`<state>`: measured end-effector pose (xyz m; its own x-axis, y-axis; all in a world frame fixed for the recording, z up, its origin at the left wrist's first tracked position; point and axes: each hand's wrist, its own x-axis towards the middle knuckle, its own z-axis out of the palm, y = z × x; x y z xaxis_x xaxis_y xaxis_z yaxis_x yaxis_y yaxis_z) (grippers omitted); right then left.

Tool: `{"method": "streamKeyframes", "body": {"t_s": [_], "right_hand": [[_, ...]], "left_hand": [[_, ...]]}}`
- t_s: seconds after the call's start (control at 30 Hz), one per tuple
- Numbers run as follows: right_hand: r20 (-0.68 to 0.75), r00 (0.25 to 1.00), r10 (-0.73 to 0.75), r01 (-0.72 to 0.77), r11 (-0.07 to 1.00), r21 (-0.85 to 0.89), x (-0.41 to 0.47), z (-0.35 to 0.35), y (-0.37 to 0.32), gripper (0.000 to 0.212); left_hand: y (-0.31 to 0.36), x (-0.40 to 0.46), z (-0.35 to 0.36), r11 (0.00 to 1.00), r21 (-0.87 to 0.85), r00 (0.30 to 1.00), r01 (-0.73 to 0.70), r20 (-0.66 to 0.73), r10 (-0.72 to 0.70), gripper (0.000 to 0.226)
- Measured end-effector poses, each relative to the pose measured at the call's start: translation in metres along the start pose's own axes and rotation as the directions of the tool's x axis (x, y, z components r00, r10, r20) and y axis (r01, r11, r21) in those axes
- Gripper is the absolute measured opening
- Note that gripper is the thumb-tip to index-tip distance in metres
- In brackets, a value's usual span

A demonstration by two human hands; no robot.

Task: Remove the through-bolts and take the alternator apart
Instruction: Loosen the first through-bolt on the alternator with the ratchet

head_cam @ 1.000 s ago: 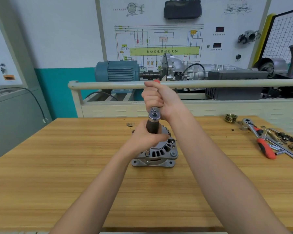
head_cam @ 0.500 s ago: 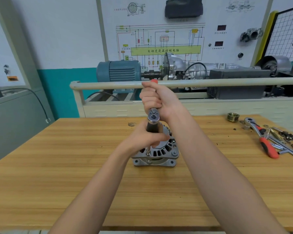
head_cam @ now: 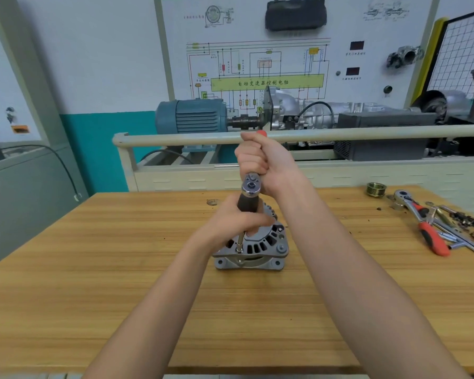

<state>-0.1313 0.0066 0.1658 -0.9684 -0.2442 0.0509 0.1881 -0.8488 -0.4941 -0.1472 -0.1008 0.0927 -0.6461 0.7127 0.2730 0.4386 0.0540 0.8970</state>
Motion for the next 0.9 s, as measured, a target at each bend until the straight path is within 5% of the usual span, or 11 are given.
{"method": "streamKeyframes", "body": {"t_s": [0.07,0.13,0.23,0.3,0.37,0.43,0.5,0.6,0.67,0.73,0.9], "right_hand": [[-0.036,0.999,-0.017,0.016,0.999,-0.041,0.000,0.003,0.005,0.051],[-0.128,0.975,-0.179,0.183,0.983,0.014,0.001,0.005,0.009,0.048],[-0.231,0.892,-0.388,0.409,0.911,0.048,0.002,0.005,0.014,0.043],[-0.184,0.932,-0.312,0.322,0.946,0.028,-0.001,0.006,0.013,0.045],[-0.084,0.988,-0.131,0.128,0.991,-0.040,-0.004,0.008,0.010,0.049],[-0.025,1.000,-0.006,0.002,0.989,-0.149,-0.002,0.010,0.010,0.052],[-0.023,0.999,0.025,-0.029,0.978,-0.208,0.001,0.013,0.015,0.055],[-0.113,0.976,-0.188,0.179,0.980,-0.086,0.004,0.017,0.028,0.050],[-0.194,0.893,-0.406,0.408,0.912,-0.031,0.007,0.018,0.036,0.045],[-0.218,0.847,-0.485,0.488,0.872,-0.041,0.007,0.018,0.040,0.044],[-0.066,0.995,-0.079,0.070,0.990,-0.123,0.002,0.016,0.021,0.050]], "left_hand": [[-0.002,0.001,-0.001,1.000,-0.021,0.998,0.016,0.057,-0.015,0.042],[-0.006,0.005,0.007,0.995,-0.099,0.983,0.013,-0.179,-0.031,0.044],[-0.007,0.010,0.020,0.985,-0.170,0.844,-0.009,-0.530,-0.084,0.038],[-0.012,0.008,0.018,0.993,-0.110,0.892,-0.042,-0.453,-0.013,0.041],[-0.010,0.001,0.007,0.996,-0.057,0.980,-0.072,-0.188,0.060,0.046],[-0.004,-0.006,-0.005,0.998,-0.009,0.995,-0.063,0.078,0.063,0.041],[-0.001,-0.011,-0.008,0.999,0.035,0.992,-0.027,0.123,0.022,0.035],[-0.007,-0.010,0.004,0.993,-0.119,0.969,-0.025,-0.245,-0.005,0.038],[-0.007,-0.003,0.013,0.972,-0.233,0.836,-0.033,-0.539,-0.101,0.035],[-0.007,0.000,0.017,0.963,-0.267,0.756,-0.024,-0.636,-0.158,0.032],[-0.006,-0.012,0.000,0.999,0.009,0.987,-0.037,-0.158,0.038,0.038]]}}
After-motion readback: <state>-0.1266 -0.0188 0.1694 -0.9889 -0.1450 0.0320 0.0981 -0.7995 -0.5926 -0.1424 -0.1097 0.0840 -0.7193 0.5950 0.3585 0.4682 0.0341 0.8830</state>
